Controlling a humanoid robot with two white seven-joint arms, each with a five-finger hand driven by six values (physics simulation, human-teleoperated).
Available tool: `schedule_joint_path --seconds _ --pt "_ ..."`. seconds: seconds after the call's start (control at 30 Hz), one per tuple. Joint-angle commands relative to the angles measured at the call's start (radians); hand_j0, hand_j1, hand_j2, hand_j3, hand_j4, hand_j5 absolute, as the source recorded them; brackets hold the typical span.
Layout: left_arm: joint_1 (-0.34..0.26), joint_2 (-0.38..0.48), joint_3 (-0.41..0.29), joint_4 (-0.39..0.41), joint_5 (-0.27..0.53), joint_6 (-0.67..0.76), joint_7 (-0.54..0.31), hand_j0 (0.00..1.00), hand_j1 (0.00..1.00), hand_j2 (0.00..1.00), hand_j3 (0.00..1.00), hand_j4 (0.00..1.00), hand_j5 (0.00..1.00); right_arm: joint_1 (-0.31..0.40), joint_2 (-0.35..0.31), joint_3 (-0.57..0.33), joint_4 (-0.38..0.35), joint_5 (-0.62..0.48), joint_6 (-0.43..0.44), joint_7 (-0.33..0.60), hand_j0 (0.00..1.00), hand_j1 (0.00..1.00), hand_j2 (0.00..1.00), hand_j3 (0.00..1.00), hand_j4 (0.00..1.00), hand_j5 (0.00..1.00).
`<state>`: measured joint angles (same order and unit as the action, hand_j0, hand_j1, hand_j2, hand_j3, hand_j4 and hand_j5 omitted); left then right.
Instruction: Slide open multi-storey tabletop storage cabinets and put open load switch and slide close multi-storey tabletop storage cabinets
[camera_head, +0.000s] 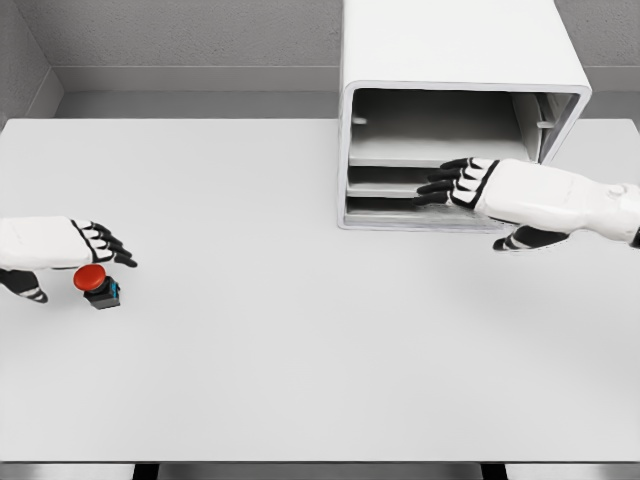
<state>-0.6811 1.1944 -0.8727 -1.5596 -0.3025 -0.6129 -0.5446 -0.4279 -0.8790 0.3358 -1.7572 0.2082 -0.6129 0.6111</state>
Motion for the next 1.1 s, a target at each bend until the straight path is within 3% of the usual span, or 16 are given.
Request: schedule_joint_path --seconds 0.0,0.13,0.2,0.3,0.33,0.57,0.63,0.73,0.87,1.07 --pt "0.000 -0.002 -0.002 -0.005 0.003 0.002 -0.001 1.00 1.00 1.00 1.00 1.00 1.00 -0.005 0.026 0.037 0.005 -0.001 0.002 0.000 1.00 1.00 1.00 1.00 1.00 1.00" --pt "0.000 -0.007 -0.003 -0.008 0.002 0.002 -0.005 0.96 0.96 0.96 0.96 0.96 0.96 -0.075 0.057 0.094 0.019 0.066 0.169 0.000 1.00 1.00 1.00 1.00 1.00 1.00" --pt "0.000 -0.006 -0.003 -0.013 0.002 0.002 -0.015 0.93 0.93 0.93 0.93 0.93 0.93 -0.095 0.066 0.100 0.047 0.079 0.211 0.000 1.00 1.00 1.00 1.00 1.00 1.00" --pt "0.006 -0.009 -0.006 -0.014 -0.001 0.002 -0.024 0.81 0.81 0.81 0.81 0.81 0.81 -0.117 0.075 0.101 0.107 0.083 0.216 0.000 1.00 1.00 1.00 1.00 1.00 1.00" --pt "0.006 -0.016 -0.006 -0.014 -0.001 0.002 -0.031 0.73 0.73 0.73 0.73 0.73 0.73 -0.130 0.077 0.111 0.131 0.092 0.216 0.000 1.00 1.00 1.00 1.00 1.00 1.00" --pt "0.006 -0.016 -0.006 -0.016 -0.001 0.002 -0.040 0.61 0.61 0.61 0.61 0.61 0.61 -0.158 0.109 0.140 0.173 0.111 0.237 0.000 1.00 1.00 1.00 1.00 1.00 1.00" --pt "0.006 -0.015 -0.014 -0.033 -0.001 0.002 -0.041 0.49 0.49 0.49 0.49 0.49 0.49 -0.196 0.129 0.177 0.211 0.126 0.239 0.000 1.00 1.00 1.00 1.00 1.00 1.00" --pt "0.006 -0.016 -0.020 -0.036 -0.001 0.002 -0.052 0.40 0.40 0.40 0.40 0.40 0.40 -0.212 0.135 0.203 0.228 0.131 0.240 0.000 1.00 1.00 1.00 1.00 1.00 1.00" --pt "0.005 -0.015 -0.019 -0.037 -0.001 0.002 -0.061 0.32 0.32 0.32 0.32 0.32 0.32 -0.224 0.143 0.206 0.229 0.134 0.282 0.000 1.00 1.00 1.00 1.00 1.00 1.00" --pt "-0.012 0.005 -0.014 -0.083 0.005 0.002 -0.060 0.32 0.32 0.32 0.32 0.32 0.32 -0.252 0.152 0.218 0.275 0.132 0.314 0.000 1.00 1.00 1.00 1.00 1.00 1.00"
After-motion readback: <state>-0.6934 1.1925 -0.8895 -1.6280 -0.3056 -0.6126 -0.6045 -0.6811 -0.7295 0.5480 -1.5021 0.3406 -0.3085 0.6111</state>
